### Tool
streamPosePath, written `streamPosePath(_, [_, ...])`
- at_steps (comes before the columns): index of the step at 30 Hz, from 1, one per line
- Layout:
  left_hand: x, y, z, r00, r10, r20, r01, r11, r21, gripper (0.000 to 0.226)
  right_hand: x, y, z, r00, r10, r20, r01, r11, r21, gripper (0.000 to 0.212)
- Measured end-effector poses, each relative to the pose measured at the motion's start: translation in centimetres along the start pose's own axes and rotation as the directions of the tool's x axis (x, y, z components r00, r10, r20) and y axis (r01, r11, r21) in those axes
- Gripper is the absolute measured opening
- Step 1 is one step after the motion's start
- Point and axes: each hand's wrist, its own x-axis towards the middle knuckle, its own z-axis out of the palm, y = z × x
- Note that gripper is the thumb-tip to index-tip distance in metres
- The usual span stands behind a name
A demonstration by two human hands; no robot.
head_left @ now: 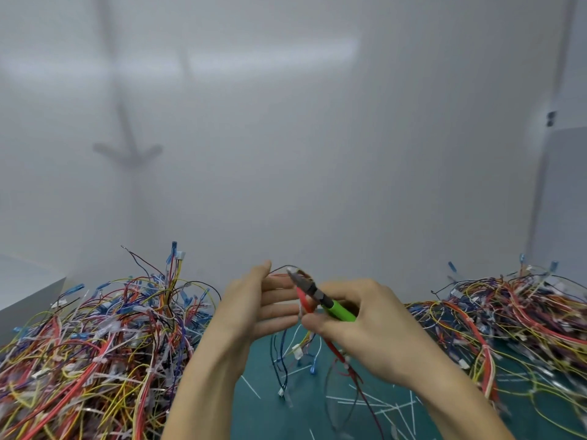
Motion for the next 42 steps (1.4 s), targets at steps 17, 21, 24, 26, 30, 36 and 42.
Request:
streamPosePath(17, [0.2,0.4,-0.6,0.990,0.137,0.026,-0.107,0.871,-0.479,0.030,1.4,3.8,1.4,0.900,0.351,-0.258,-0.337,0.936,0.098,0.061])
streamPosePath(21, [-0.2,0.7,-0.3,0.983,0.184,-0.018,-0.171,0.866,-0.469,0.029,1.2,8.3,2.6,0.849,0.460,-0.261,-0.523,0.803,-0.286,0.053])
streamPosePath(24, [-0.3,1.0,0.0,0.973,0.224,-0.055,-0.223,0.856,-0.466,0.029,0.7,11.2,4.2,0.794,0.572,-0.204,-0.591,0.650,-0.477,0.055])
streamPosePath(26, [-0.4,1.2,0.0,0.967,0.245,-0.065,-0.247,0.850,-0.466,0.029,0.3,12.4,5.3,0.773,0.608,-0.182,-0.585,0.571,-0.576,0.055])
streamPosePath(30, [-0.8,1.5,-0.1,0.958,0.276,-0.073,-0.277,0.842,-0.463,0.030,0.1,14.0,7.2,0.805,0.582,-0.118,-0.473,0.510,-0.718,0.054])
streamPosePath(36, [-1.1,1.8,0.1,0.943,0.328,-0.054,-0.317,0.840,-0.441,0.034,-0.1,14.6,8.3,0.850,0.519,-0.092,-0.360,0.446,-0.819,0.052])
streamPosePath(42, [-1.4,1.9,0.3,0.926,0.377,-0.025,-0.345,0.816,-0.464,0.029,-0.1,14.7,8.3,0.873,0.475,-0.114,-0.356,0.457,-0.815,0.056])
